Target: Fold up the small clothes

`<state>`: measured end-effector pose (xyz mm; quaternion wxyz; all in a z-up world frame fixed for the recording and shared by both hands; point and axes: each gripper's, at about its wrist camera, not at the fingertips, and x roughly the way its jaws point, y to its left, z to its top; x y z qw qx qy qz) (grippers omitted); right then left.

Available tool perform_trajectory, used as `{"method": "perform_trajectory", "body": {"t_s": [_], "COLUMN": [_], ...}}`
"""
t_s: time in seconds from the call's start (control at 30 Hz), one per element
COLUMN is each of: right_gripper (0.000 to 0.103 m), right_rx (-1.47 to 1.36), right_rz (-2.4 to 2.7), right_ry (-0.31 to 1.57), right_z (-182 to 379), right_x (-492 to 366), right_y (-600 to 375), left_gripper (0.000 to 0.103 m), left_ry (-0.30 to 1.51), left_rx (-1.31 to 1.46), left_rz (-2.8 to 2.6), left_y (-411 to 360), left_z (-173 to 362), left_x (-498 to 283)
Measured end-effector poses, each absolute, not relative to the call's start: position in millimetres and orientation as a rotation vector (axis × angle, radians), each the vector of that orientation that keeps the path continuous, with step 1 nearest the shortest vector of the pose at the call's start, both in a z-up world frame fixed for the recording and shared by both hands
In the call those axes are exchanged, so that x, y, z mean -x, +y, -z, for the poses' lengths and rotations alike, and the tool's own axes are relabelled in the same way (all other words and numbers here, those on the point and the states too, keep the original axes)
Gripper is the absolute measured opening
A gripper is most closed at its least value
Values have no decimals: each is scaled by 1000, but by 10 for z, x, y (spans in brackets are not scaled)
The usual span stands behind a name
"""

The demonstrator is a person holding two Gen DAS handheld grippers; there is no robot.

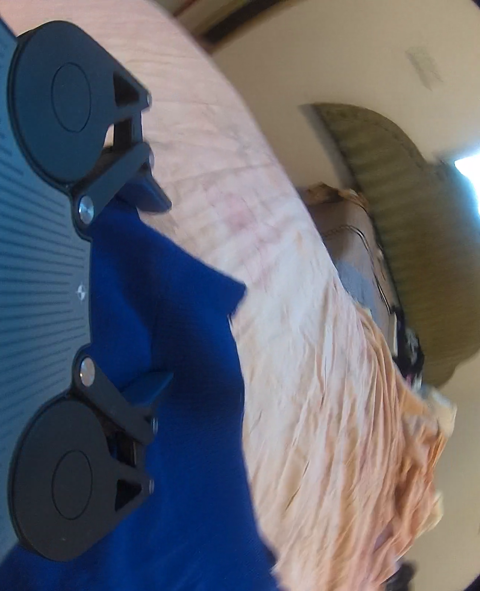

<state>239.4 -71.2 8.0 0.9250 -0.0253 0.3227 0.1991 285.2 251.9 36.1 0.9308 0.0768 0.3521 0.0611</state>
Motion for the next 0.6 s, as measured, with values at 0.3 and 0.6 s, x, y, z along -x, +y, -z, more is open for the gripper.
{"method": "perform_trajectory", "body": {"t_s": [0.3,0.6], "right_gripper": [81,80], "right_rx": [-284,-914], "right_rz": [-352,-315], "right_ry": [568,704], "right_z": [-517,36], "right_x": [-1595,-409], "right_y": [-1250,-2069], "left_gripper": [102,101], "left_ry": [519,580], "left_rx": [118,787], "left_rz": [-239,-130], "left_y": [2987,3513], "left_z": [-861,-391], "left_x": [-1873,-375]}}
